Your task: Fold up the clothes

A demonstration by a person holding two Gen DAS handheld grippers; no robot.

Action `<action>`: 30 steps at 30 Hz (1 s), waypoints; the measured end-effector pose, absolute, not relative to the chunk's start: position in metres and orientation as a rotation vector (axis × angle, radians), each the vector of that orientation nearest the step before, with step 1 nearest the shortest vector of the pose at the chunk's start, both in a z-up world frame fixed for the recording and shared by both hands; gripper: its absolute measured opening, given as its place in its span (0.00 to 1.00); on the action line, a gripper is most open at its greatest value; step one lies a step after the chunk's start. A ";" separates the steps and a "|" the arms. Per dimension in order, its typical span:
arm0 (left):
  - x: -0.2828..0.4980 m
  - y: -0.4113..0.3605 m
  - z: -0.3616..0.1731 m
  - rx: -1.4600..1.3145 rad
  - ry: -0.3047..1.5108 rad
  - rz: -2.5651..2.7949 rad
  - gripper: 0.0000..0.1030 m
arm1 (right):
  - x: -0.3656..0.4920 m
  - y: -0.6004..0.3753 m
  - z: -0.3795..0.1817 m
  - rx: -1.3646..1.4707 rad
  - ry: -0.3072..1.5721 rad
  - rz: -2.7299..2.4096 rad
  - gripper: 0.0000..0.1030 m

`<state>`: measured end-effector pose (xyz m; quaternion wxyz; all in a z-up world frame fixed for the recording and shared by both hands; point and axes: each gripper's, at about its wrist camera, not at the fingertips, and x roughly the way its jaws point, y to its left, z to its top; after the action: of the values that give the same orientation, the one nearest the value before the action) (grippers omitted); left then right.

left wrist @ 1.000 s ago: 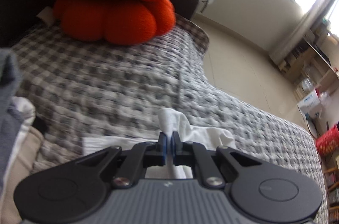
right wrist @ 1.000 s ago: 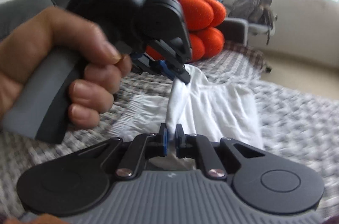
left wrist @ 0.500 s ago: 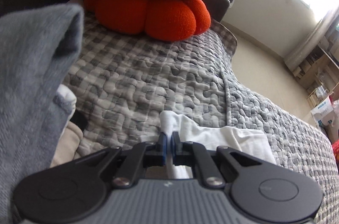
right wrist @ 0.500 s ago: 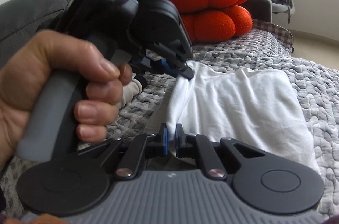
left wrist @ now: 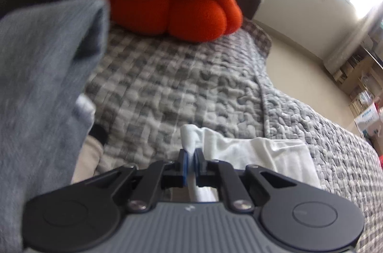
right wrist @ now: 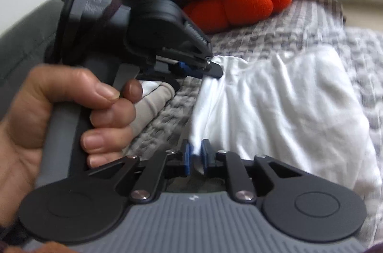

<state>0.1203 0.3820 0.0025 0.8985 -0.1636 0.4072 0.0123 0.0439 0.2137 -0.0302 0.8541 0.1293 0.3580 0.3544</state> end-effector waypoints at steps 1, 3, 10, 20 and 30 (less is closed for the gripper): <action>0.118 0.384 0.003 -0.344 0.839 0.036 0.07 | 0.043 0.203 -0.030 0.322 0.765 0.772 0.34; 0.113 0.384 0.009 -0.316 0.824 0.069 0.07 | 0.038 0.179 -0.027 0.405 0.761 0.834 0.39; 0.081 0.371 0.027 -0.265 0.720 0.105 0.07 | 0.045 0.118 -0.005 0.346 0.614 0.688 0.38; 0.075 0.362 -0.014 -0.280 0.769 0.115 0.07 | 0.095 0.104 -0.020 0.238 0.754 0.551 0.24; 0.072 0.365 -0.017 -0.309 0.755 0.132 0.11 | 0.135 0.087 -0.028 0.455 0.825 0.664 0.38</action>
<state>0.0715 0.3649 -0.0175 0.9159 -0.1500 0.3668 0.0641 0.1347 0.0872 -0.0279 0.8384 0.2150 0.3902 0.3141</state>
